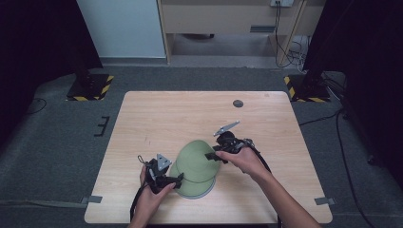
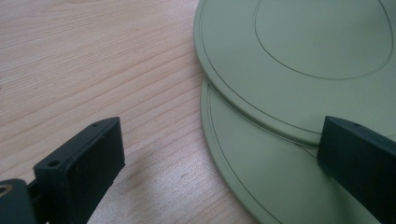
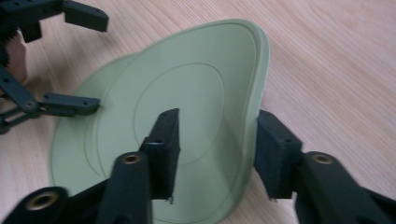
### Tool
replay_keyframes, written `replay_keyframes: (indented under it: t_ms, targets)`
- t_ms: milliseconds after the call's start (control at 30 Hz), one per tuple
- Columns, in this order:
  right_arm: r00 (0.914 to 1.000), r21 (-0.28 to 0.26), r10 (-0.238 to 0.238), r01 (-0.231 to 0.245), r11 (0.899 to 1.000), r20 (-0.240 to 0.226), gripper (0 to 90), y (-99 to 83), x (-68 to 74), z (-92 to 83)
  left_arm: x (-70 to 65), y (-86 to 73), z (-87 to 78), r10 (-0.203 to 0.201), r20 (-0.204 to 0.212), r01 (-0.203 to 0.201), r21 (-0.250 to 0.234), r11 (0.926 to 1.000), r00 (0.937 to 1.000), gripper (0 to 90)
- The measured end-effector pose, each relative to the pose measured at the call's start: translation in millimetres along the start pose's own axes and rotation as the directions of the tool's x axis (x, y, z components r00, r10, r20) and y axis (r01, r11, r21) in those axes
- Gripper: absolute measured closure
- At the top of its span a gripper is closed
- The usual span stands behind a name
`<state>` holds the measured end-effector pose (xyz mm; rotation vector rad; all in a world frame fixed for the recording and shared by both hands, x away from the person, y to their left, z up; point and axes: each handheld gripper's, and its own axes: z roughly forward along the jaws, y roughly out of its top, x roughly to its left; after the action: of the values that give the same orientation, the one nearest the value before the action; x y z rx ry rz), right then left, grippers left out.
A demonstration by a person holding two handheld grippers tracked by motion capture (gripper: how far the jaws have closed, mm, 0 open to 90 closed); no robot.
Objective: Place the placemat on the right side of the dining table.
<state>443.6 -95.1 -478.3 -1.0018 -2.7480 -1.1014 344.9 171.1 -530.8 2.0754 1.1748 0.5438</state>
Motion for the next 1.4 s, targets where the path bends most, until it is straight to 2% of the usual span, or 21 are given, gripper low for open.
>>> replay_keyframes:
  t_ms: [167, 233, 367, 600, 700, 1000, 1300, 1400]
  targets:
    - [0.9996, -0.019, 0.018, -0.017, 1.0, 0.021, 75.7, -2.3, -8.1, 2.4, 0.3, -0.4, 0.0, -0.009, 0.003, 0.009, 0.002, 1.0, 1.0, 0.3]
    - [0.9995, -0.025, 0.029, -0.028, 0.999, 0.01, 78.2, -1.9, -10.8, 1.8, 0.3, -0.7, 0.2, -0.017, 0.004, 0.017, 0.001, 0.9999, 0.9999, 0.4]
    - [0.9997, -0.005, 0.019, -0.019, 1.0, 0.014, 81.6, -2.5, -11.4, 2.2, -0.4, -1.1, 0.1, -0.03, 0.004, 0.03, 0.003, 0.9995, 0.9995, 0.8]
    - [0.9994, 0.026, 0.012, -0.013, 1.0, 0.034, 83.3, -3.1, -12.0, 3.3, -2.0, -1.1, -1.1, -0.03, 0.011, 0.03, 0.003, 0.9996, 0.9995, 4.5]
    - [0.9992, 0.023, 0.006, -0.007, 1.0, 0.039, 85.0, -2.5, -10.6, 3.8, -2.1, -1.1, -1.0, -0.043, 0.016, 0.043, 0.008, 0.9991, 0.9989, 4.9]
    - [0.9988, 0.024, -0.008, 0.006, 1.0, 0.049, 85.7, -0.1, -9.4, 0.2, -5.3, -0.9, -0.2, -0.045, 0.019, 0.044, 0.002, 0.999, 0.9988, 5.6]
    - [0.9994, 0.002, -0.001, 0.001, 1.0, 0.034, 85.7, 2.3, -6.9, -6.6, -5.8, 0.5, -0.2, -0.027, 0.017, 0.027, 0.004, 0.9996, 0.9995, 2.9]
    - [0.9997, -0.003, -0.005, 0.005, 1.0, 0.026, 85.8, 5.5, -4.5, -12.1, -5.9, 1.0, -1.2, -0.015, 0.04, 0.015, 0.004, 0.9999, 0.9991, 2.7]
